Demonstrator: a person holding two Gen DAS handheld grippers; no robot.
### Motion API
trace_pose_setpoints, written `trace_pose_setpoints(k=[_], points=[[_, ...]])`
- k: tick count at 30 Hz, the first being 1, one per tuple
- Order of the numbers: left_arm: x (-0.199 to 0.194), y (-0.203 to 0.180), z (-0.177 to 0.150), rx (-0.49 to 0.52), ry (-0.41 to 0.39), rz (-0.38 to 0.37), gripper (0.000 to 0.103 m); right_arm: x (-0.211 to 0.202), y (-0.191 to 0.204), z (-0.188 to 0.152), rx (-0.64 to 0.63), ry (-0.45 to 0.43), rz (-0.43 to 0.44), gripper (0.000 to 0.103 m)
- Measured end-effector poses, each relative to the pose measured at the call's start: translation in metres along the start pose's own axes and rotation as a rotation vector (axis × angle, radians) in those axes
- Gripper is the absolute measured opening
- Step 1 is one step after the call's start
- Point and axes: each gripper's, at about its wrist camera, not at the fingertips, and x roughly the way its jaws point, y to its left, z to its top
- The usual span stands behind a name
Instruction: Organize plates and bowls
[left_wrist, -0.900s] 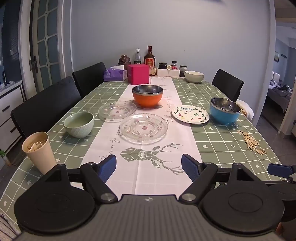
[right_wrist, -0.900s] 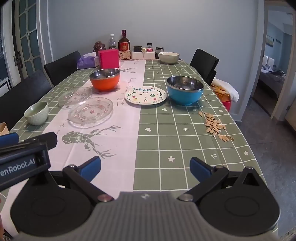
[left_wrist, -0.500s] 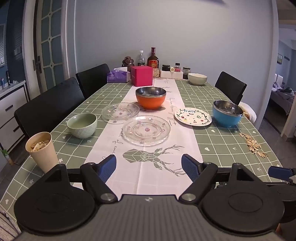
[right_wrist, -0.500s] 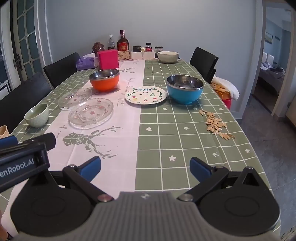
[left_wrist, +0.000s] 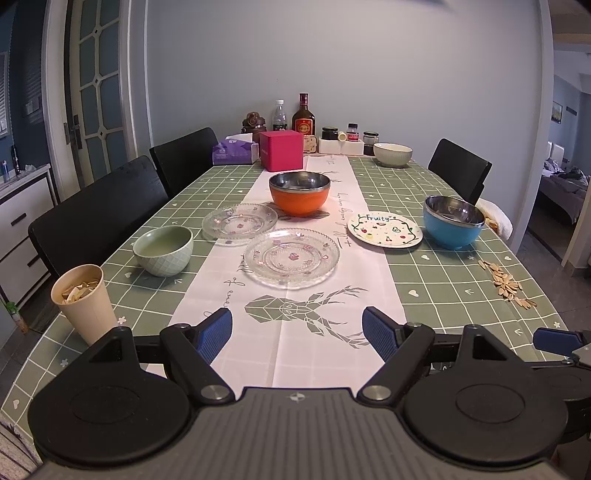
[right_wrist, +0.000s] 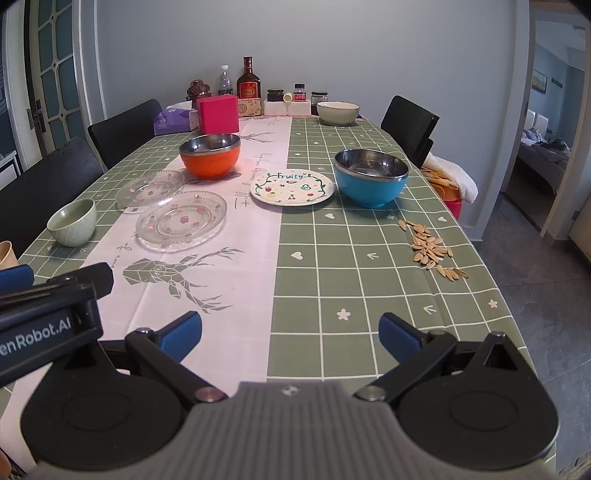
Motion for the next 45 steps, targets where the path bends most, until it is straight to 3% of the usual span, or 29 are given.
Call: trace_pose_setpoints(k=[45], points=[[-0.0008, 0.0028, -0.0014, -0.012, 0.025, -0.005, 0.094, -0.0022, 0.0071, -0.0014, -0.027, -0.019, -0.023, 0.1]])
